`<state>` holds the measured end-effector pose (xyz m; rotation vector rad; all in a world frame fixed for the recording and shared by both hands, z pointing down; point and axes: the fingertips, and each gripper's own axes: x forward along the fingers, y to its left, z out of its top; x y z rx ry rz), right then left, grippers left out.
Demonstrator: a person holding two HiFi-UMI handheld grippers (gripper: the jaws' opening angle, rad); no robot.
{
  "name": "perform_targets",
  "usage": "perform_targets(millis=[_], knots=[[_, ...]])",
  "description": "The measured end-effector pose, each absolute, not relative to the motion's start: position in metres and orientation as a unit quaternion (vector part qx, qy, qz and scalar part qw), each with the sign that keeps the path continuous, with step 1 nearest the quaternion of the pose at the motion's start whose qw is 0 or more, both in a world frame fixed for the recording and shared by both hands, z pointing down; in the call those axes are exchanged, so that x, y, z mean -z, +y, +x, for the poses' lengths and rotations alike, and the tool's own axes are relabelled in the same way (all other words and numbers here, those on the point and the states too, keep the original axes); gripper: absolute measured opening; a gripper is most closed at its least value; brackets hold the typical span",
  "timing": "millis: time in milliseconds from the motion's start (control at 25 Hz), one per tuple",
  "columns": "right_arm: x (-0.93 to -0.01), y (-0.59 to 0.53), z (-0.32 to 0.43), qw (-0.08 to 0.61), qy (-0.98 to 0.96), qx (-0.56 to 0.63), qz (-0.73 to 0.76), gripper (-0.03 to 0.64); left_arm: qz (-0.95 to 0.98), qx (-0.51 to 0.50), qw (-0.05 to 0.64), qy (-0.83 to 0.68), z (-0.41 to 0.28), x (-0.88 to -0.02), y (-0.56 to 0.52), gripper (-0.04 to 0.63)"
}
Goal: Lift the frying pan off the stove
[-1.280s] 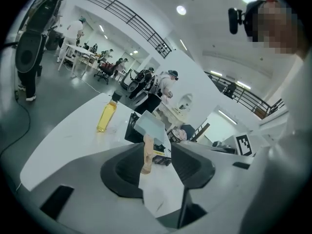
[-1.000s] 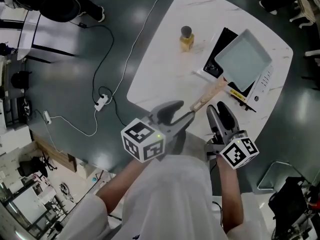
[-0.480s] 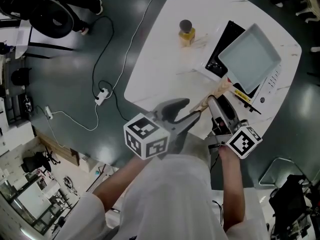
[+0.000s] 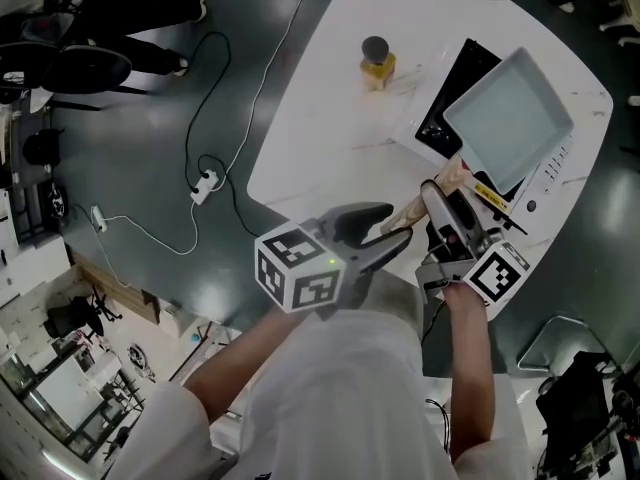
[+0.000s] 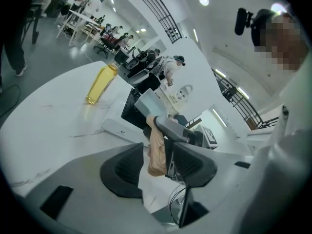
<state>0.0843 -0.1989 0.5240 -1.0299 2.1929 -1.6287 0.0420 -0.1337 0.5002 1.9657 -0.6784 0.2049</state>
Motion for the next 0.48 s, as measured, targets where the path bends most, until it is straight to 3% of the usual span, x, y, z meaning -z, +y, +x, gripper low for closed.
perform_targets(millis=[480], knots=[[-0.5268,-0.2099,0.0828,0.134,0.735,0.576,-0.331,0.224,0.777,-0.014,0.573,-0.261,0.0476,-0.5047,-0.1357,0.105]])
